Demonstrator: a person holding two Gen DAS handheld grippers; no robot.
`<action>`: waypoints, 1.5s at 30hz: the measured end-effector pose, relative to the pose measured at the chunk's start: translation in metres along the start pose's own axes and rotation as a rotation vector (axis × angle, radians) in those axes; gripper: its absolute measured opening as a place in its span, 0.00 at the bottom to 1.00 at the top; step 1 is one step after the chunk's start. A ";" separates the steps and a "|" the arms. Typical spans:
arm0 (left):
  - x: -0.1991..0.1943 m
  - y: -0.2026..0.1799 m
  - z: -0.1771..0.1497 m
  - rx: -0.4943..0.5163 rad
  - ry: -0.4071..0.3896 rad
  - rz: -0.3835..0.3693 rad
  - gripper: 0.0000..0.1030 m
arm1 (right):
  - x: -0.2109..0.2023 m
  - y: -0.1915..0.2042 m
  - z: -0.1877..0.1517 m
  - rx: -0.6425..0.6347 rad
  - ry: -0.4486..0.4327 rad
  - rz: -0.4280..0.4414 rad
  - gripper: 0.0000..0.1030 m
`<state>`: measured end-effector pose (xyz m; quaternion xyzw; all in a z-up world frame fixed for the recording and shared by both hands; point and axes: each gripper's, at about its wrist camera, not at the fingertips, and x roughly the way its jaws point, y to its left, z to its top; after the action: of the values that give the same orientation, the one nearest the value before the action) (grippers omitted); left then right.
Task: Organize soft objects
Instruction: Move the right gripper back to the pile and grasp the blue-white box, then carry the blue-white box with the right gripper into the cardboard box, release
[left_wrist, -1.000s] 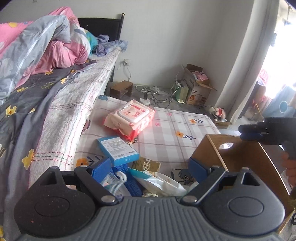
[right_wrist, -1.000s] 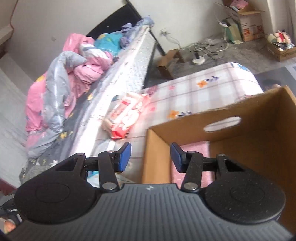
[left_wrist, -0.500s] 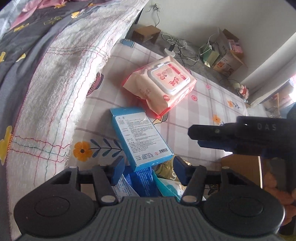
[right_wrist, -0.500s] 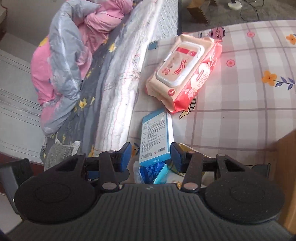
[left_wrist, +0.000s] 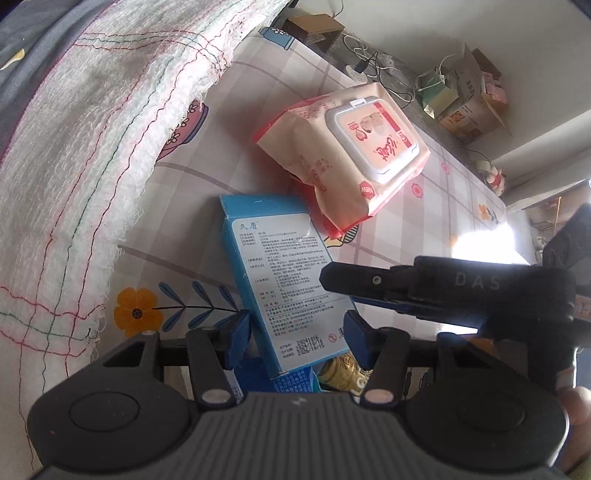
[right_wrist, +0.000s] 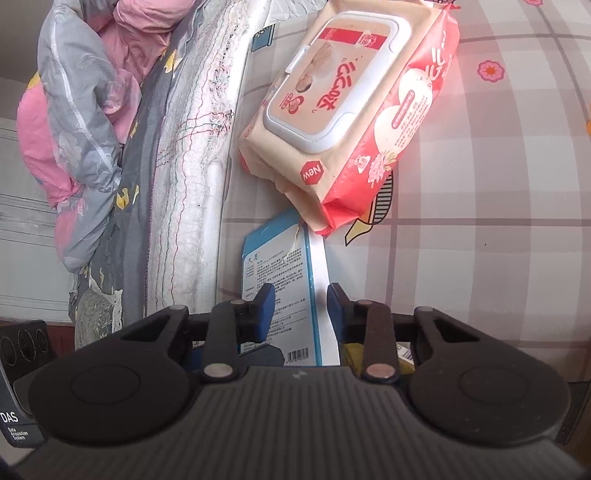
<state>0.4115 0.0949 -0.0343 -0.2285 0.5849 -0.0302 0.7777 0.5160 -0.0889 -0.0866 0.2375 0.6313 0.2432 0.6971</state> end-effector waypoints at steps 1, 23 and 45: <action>0.000 0.001 0.001 -0.006 -0.004 0.004 0.51 | 0.001 0.000 0.000 -0.008 0.000 -0.001 0.26; -0.098 -0.073 -0.050 0.133 -0.162 -0.027 0.44 | -0.117 0.020 -0.041 -0.075 -0.150 0.100 0.21; -0.009 -0.317 -0.177 0.504 -0.008 -0.145 0.45 | -0.344 -0.205 -0.183 0.153 -0.464 0.003 0.21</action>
<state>0.3154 -0.2420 0.0600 -0.0689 0.5380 -0.2297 0.8081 0.3130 -0.4619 0.0291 0.3402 0.4704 0.1348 0.8030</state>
